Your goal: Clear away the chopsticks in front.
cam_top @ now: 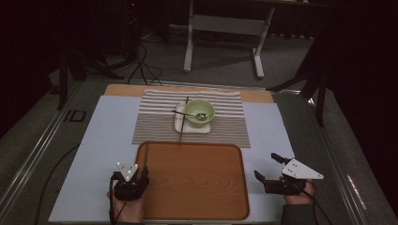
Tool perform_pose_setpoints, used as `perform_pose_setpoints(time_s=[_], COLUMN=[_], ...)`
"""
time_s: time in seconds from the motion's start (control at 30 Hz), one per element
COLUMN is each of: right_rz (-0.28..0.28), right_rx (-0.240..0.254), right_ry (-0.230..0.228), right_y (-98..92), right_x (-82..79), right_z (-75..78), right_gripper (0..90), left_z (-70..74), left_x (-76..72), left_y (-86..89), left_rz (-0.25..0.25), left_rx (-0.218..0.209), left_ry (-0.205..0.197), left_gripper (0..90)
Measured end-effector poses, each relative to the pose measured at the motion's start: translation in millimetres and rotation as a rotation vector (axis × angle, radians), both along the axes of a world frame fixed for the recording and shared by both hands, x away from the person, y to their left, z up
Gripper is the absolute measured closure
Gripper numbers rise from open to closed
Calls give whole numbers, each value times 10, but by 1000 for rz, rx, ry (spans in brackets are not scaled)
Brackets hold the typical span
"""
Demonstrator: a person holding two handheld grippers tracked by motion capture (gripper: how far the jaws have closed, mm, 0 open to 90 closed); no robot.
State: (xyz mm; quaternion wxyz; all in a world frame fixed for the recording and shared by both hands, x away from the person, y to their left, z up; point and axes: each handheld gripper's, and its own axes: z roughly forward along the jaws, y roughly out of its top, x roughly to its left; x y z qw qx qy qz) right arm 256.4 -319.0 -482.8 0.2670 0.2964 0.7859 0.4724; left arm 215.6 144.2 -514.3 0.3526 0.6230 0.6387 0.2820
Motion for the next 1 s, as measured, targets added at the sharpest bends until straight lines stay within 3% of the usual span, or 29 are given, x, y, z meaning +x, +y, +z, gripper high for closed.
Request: perform_pose_setpoints(time_s=[0.47, 1.0], right_rz=[-1, -2], right_rx=[0, 0], right_ry=[-1, -2], right_y=[-3, -6], right_x=[0, 3], right_z=[2, 1], right_gripper=[106, 106], left_z=[278, 422], left_x=[261, 580], left_y=[-72, -181], left_rz=[-49, -111], left_rx=[9, -3], left_ry=[-59, -92], left_gripper=[652, 646])
